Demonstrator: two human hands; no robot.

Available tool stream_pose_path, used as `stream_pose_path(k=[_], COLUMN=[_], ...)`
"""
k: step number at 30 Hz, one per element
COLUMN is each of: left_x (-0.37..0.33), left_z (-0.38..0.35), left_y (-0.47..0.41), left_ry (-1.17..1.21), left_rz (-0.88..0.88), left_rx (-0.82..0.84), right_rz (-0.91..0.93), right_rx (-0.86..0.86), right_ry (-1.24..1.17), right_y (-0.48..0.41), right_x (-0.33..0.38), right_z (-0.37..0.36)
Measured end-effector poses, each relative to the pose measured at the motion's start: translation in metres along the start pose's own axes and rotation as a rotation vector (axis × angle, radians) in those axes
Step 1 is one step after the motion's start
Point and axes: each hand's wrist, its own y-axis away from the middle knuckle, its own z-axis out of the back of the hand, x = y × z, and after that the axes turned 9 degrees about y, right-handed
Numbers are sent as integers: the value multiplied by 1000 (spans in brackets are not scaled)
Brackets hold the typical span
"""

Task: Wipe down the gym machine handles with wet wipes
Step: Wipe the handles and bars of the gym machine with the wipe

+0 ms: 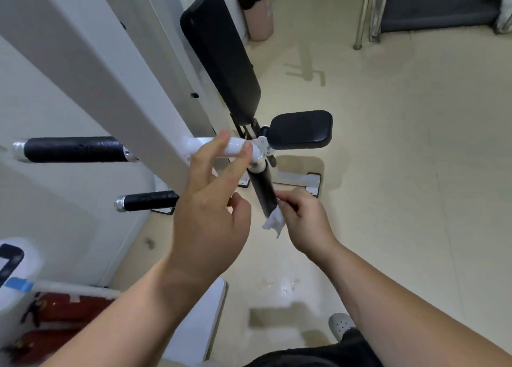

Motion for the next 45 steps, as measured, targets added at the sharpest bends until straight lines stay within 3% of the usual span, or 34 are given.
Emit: stream_pose_path(k=[6,14,21,25,27,34,39,42,45], left_x=[-19,-50,-63,-59,-59,-60,-63,-76,-82], left_z=[-20,-29,-32,-30,-28,-29,-31,-40,-51], left_y=[2,5,9,14,16,12,18,29,29], left_ry=[29,-115,-133,-96,-76,-54,-132,-220,-307], left_rz=[96,259,290,270,288,344,367,467,474], left_rx=[-154,-252,-278,-289,-266,-247,-263,-167,-215], right_rz=[361,279,394,239,171,231,139,202,315], right_rx=[130,606,453,603,587,241,509,532,484], right_ry=[-195,95,-165,52,87,-120,132,41,-126], right_y=[-36,-42,-41,-22,-14,-5,-2,-11,-24], right_x=[53,-11,48,-1,-12,32,-13,-1,27], right_z=[57,49,74,52,47,57,38,42,61])
